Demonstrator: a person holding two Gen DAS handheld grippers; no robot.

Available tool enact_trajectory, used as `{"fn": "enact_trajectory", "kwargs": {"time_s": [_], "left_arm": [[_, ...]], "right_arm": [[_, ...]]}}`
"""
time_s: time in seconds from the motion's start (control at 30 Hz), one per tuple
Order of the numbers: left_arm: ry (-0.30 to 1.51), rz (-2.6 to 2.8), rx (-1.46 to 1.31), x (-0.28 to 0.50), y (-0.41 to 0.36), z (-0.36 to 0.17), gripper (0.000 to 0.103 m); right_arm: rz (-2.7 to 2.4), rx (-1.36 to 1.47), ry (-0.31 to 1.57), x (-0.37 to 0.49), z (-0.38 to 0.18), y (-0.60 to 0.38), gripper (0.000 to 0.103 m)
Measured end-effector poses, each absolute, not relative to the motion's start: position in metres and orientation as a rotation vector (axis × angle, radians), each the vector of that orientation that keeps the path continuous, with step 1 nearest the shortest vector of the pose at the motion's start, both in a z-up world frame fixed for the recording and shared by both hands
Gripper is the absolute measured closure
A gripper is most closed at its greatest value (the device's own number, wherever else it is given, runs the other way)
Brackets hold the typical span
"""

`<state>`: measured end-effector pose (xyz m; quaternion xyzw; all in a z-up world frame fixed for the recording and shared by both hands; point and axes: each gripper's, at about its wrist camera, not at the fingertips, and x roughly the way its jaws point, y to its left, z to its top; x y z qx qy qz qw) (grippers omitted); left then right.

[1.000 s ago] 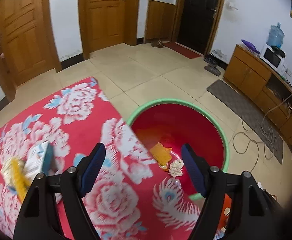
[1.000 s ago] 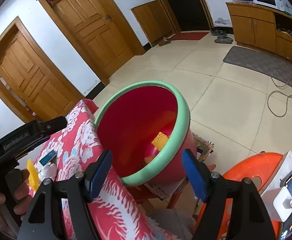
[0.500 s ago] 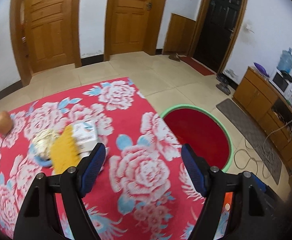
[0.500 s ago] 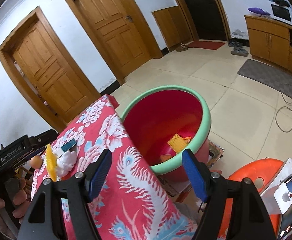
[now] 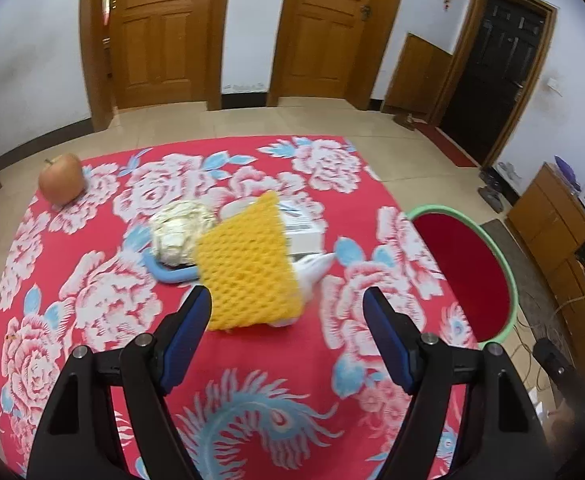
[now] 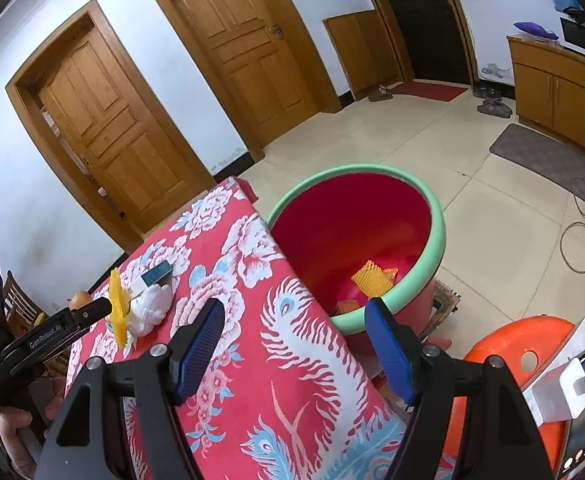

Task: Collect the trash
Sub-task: 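Withdraw both open tools from the bucket back over the table, then grasp the yellow foam net with the left tool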

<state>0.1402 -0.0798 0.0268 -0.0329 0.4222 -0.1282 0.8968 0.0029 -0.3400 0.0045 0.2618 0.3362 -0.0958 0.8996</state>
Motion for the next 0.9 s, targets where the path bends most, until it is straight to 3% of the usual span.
{"fn": "enact_trajectory", "kwargs": {"time_s": [0.4, 0.43, 0.47, 0.5, 0.57, 0.67, 0.9], "left_arm": [[0.878, -0.226, -0.076, 0.168, -0.070, 0.009, 0.026], [0.880, -0.230, -0.079, 0.170, -0.070, 0.007, 0.032], [0.882, -0.234, -0.084, 0.172, -0.070, 0.005, 0.049], [0.889, -0.240, -0.095, 0.174, -0.069, 0.003, 0.054], [0.910, -0.262, -0.147, 0.176, -0.064, -0.001, 0.076], [0.909, -0.290, -0.207, 0.173, -0.056, -0.001, 0.084], [0.846, -0.301, -0.217, 0.150, -0.043, 0.020, 0.085]], "right_arm": [[-0.188, 0.551, 0.736, 0.007, -0.007, -0.341, 0.028], [-0.188, 0.552, 0.741, 0.008, -0.009, -0.341, 0.028], [-0.187, 0.553, 0.744, 0.009, -0.010, -0.342, 0.028], [-0.187, 0.555, 0.747, 0.009, -0.010, -0.342, 0.028], [-0.185, 0.558, 0.750, 0.009, -0.012, -0.342, 0.028], [-0.181, 0.560, 0.750, 0.007, -0.012, -0.344, 0.028], [-0.171, 0.537, 0.734, -0.001, -0.004, -0.339, 0.028]]}}
